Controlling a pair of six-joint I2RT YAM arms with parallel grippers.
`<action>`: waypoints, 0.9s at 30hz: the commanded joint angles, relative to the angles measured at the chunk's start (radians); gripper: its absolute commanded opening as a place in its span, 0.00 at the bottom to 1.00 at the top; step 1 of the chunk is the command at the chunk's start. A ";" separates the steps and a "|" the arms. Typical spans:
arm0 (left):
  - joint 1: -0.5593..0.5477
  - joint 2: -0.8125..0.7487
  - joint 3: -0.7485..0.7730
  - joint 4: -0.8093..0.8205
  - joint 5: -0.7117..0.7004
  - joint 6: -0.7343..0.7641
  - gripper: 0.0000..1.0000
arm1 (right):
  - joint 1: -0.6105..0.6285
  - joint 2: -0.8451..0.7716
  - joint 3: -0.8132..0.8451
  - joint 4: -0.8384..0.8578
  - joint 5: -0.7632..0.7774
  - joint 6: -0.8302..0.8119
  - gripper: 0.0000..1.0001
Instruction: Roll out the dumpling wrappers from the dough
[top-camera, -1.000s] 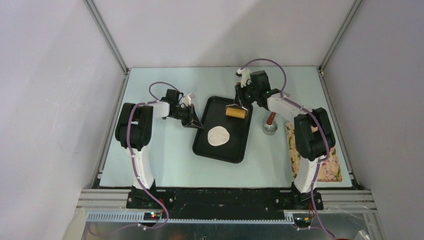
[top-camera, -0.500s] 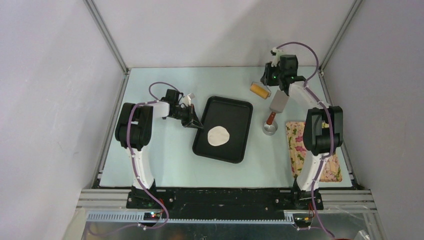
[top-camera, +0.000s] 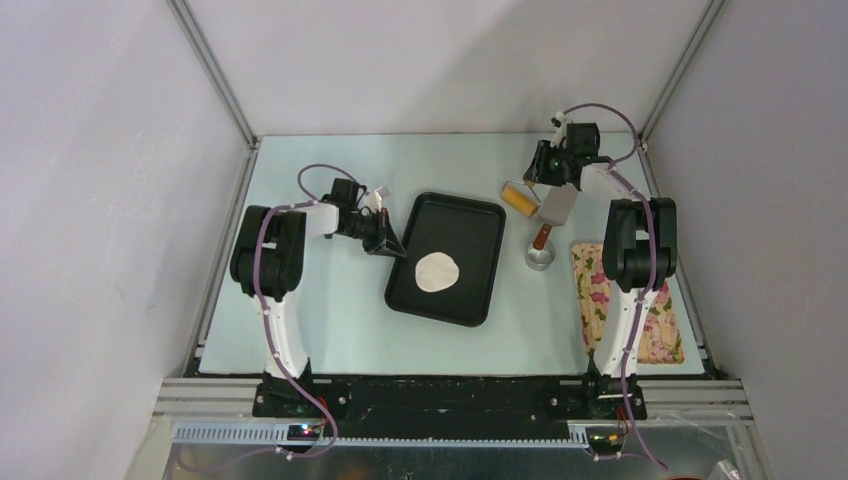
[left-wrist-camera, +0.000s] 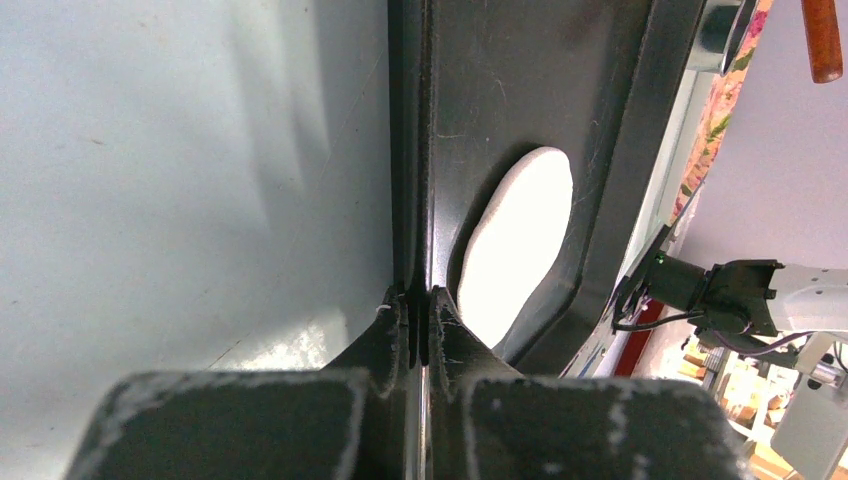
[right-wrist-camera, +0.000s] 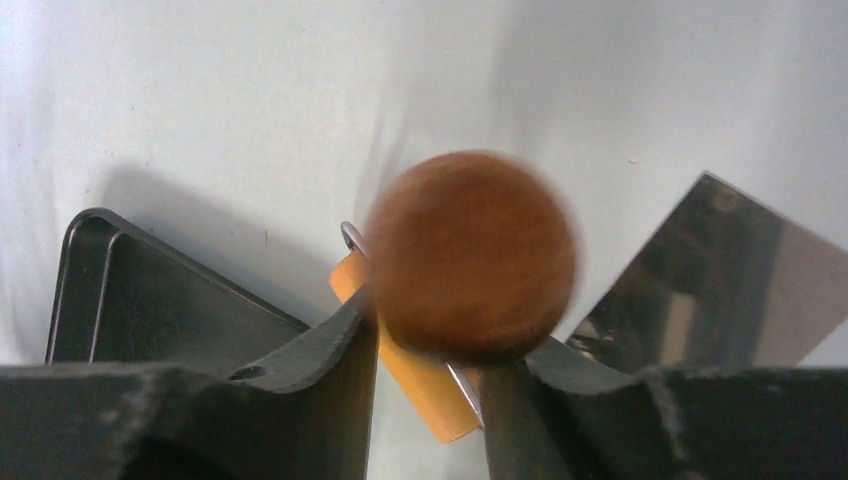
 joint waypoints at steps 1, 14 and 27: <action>0.015 0.025 -0.013 -0.053 -0.022 0.022 0.00 | -0.035 -0.044 0.062 -0.015 -0.028 -0.033 0.51; 0.015 0.025 -0.013 -0.053 -0.021 0.023 0.00 | 0.003 -0.328 0.062 -0.224 0.020 -0.359 0.93; 0.013 0.027 -0.014 -0.053 -0.014 0.024 0.00 | 0.237 -0.684 -0.417 -0.266 -0.160 -0.531 0.86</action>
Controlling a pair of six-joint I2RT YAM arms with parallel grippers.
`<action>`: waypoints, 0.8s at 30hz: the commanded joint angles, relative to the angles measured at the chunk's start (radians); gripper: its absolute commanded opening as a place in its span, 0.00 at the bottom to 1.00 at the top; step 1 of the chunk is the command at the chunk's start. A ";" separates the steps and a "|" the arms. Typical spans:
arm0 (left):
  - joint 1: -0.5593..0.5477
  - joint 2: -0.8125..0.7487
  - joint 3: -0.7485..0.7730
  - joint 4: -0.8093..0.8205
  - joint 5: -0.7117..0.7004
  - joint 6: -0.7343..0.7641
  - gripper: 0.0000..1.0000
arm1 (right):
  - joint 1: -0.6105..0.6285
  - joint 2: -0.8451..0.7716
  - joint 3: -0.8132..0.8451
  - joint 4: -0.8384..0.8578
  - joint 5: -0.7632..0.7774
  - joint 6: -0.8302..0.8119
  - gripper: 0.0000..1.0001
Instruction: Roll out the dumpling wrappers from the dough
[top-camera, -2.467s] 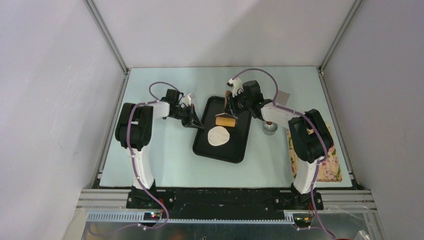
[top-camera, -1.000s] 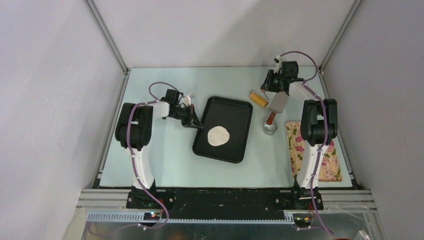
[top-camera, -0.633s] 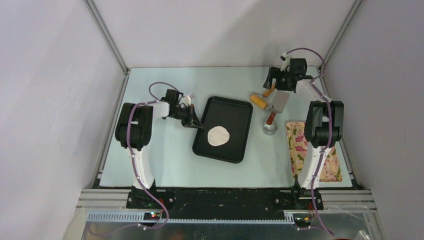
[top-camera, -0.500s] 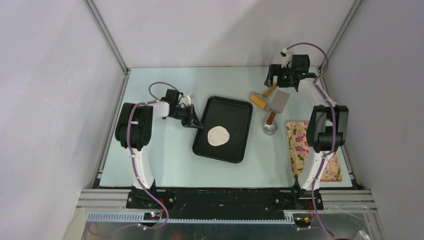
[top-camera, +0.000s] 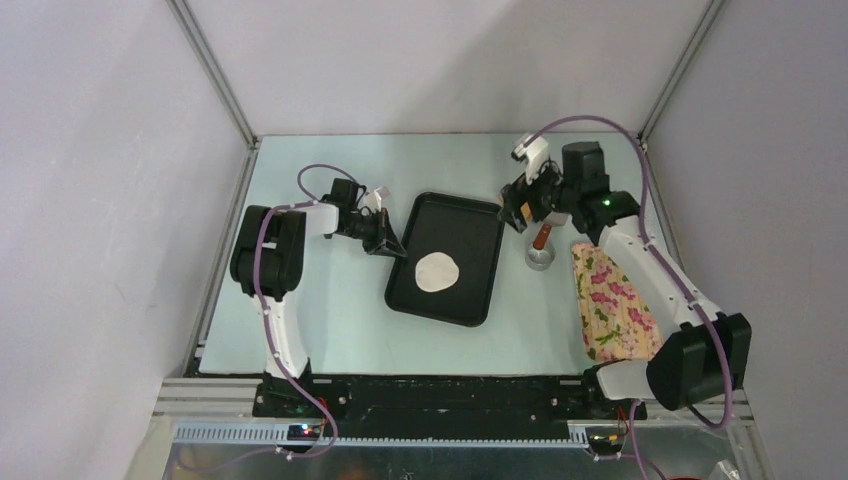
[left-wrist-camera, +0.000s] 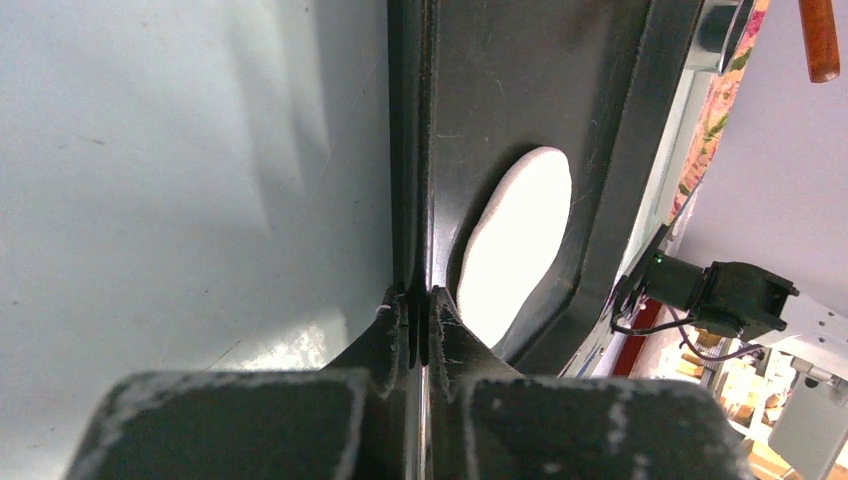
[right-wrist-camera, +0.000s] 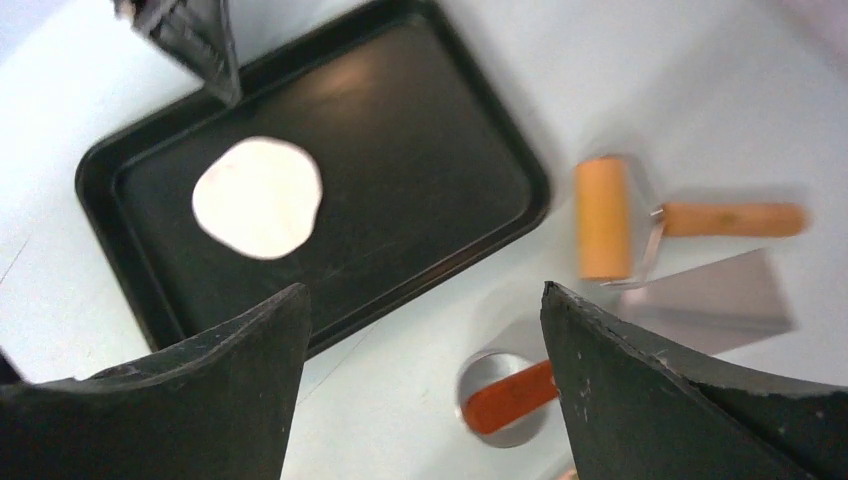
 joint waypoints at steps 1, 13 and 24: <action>0.011 0.023 -0.015 -0.054 -0.025 0.025 0.00 | 0.016 0.073 -0.089 0.003 -0.076 0.037 0.85; 0.012 0.021 -0.020 -0.043 -0.079 -0.003 0.00 | -0.069 0.228 -0.087 -0.079 -0.046 0.044 0.68; 0.011 0.019 -0.021 -0.038 -0.081 -0.006 0.00 | -0.125 0.183 -0.087 -0.278 0.076 -0.106 0.57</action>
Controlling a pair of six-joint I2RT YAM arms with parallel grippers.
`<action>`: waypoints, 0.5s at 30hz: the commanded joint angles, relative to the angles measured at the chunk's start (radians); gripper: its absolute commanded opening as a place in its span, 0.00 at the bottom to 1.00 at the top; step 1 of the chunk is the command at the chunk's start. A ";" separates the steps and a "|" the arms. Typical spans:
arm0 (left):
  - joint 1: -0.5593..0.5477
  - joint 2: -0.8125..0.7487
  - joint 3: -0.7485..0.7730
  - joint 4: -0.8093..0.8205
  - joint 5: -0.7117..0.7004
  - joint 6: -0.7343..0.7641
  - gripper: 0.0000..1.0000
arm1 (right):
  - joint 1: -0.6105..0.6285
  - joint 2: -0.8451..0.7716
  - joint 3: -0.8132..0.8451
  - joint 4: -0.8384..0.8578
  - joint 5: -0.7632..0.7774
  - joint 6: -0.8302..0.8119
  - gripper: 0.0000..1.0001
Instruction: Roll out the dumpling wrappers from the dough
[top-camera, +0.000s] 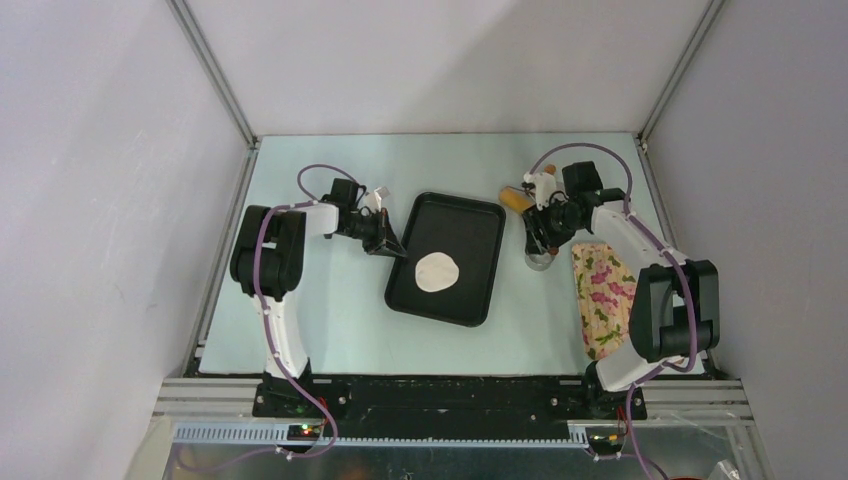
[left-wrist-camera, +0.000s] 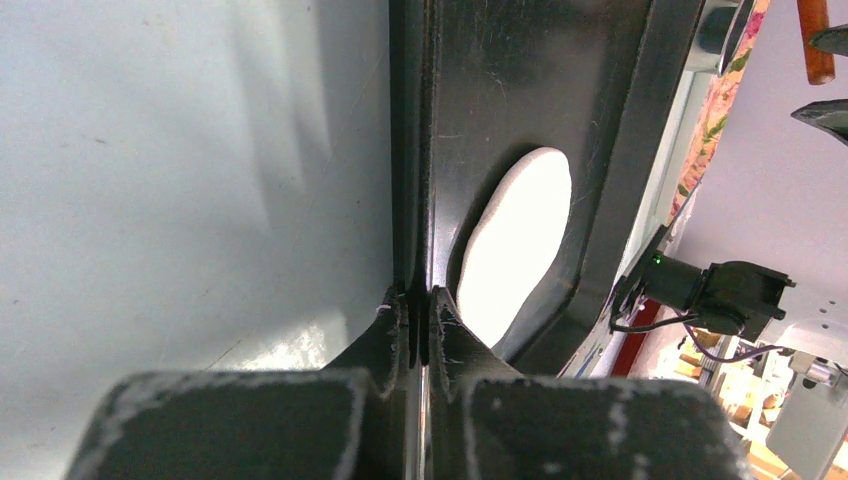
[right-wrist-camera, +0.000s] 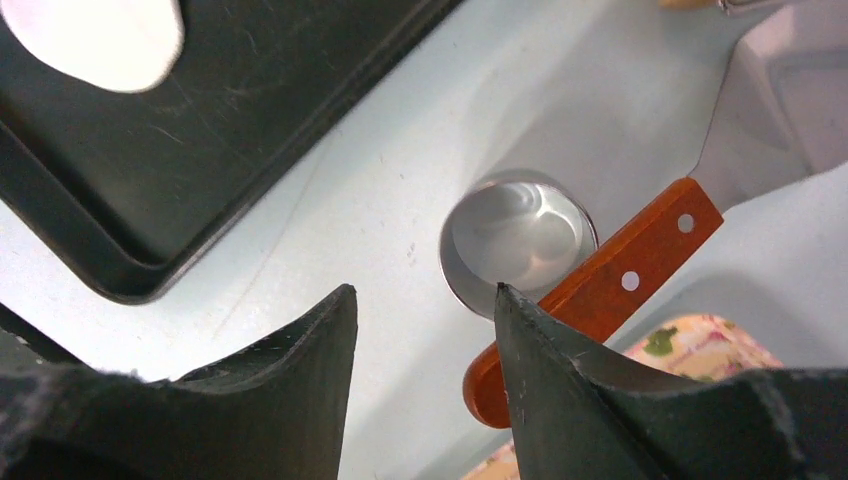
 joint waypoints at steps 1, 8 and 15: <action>0.011 0.018 -0.020 -0.038 -0.076 -0.003 0.00 | -0.001 -0.053 0.013 -0.079 0.110 -0.085 0.57; 0.011 0.017 -0.022 -0.036 -0.077 -0.003 0.00 | 0.047 -0.079 0.013 -0.037 0.431 -0.140 0.57; 0.012 0.018 -0.022 -0.037 -0.082 -0.006 0.00 | 0.116 -0.146 0.004 -0.114 0.277 -0.128 0.55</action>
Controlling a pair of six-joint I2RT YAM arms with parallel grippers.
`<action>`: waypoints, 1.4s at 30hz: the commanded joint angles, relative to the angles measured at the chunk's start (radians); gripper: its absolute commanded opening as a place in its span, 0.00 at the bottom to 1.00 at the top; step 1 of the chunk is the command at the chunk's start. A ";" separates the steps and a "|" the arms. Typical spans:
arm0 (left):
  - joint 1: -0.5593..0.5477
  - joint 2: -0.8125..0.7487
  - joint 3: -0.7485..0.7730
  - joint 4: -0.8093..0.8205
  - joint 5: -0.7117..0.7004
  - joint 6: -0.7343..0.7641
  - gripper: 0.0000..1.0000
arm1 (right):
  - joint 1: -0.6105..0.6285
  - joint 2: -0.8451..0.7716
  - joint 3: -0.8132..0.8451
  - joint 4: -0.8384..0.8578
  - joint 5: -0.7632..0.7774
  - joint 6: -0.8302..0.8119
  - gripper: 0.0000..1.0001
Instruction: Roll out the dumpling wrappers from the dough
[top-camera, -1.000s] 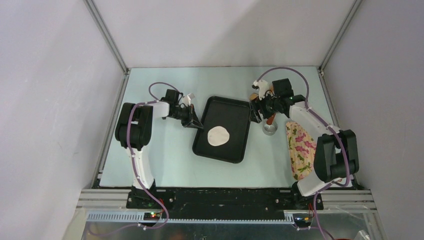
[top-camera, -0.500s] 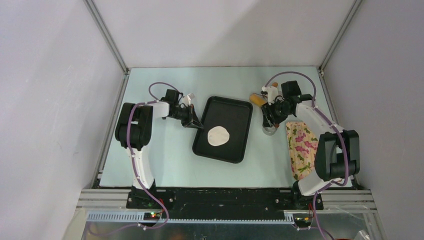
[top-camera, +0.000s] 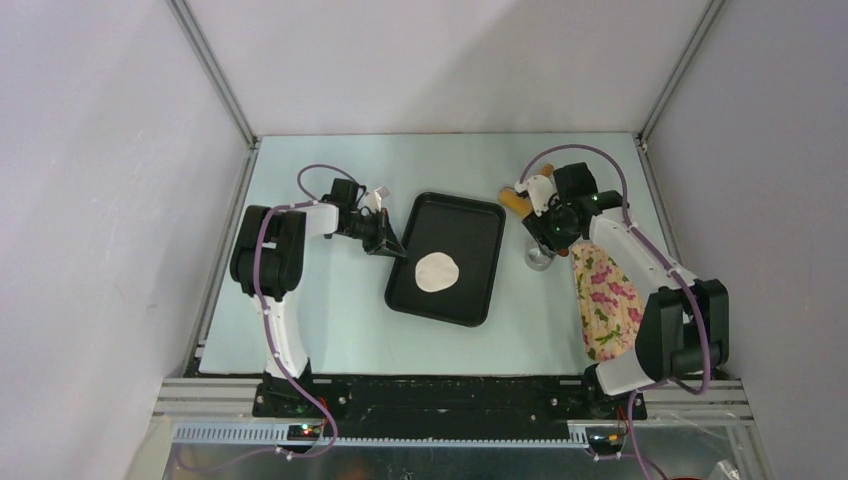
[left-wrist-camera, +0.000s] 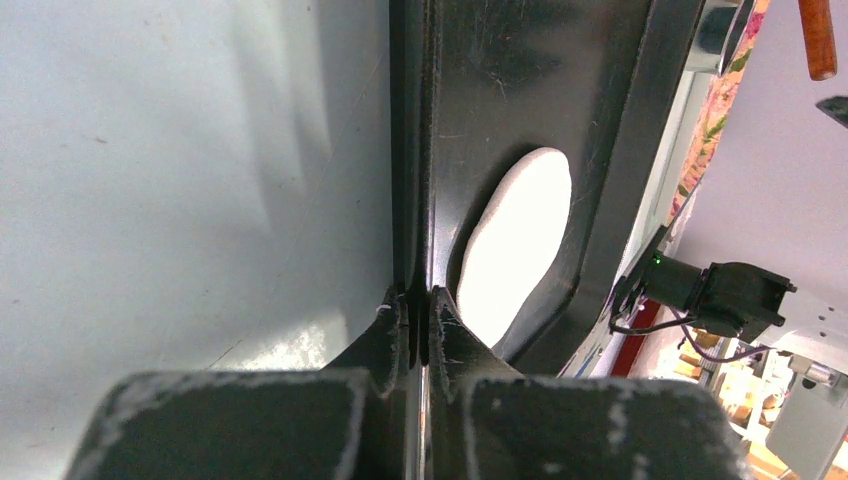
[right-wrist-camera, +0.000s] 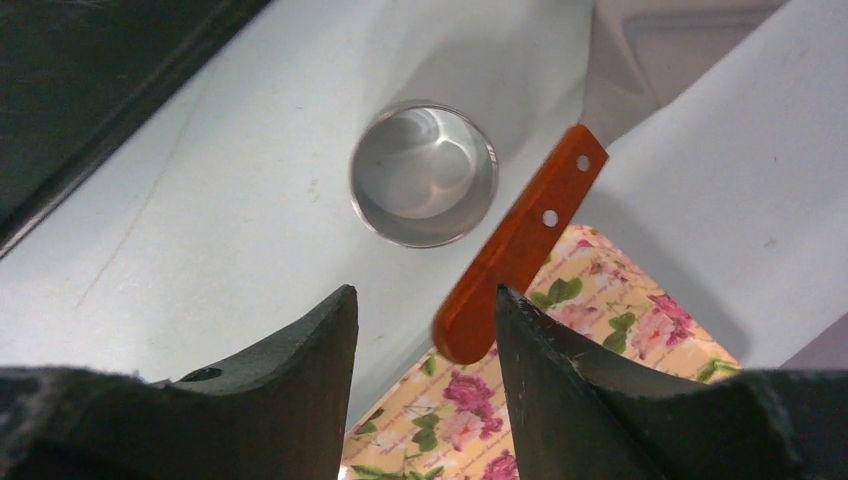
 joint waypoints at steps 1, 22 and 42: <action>0.012 0.018 -0.021 -0.036 -0.082 -0.006 0.00 | 0.055 -0.064 -0.011 -0.012 -0.055 0.009 0.55; 0.012 0.020 -0.017 -0.036 -0.082 -0.009 0.00 | 0.099 0.133 -0.163 0.248 0.003 0.070 0.25; 0.019 0.011 0.030 -0.038 -0.128 -0.050 0.39 | 0.273 0.024 0.086 0.211 -0.054 0.026 0.00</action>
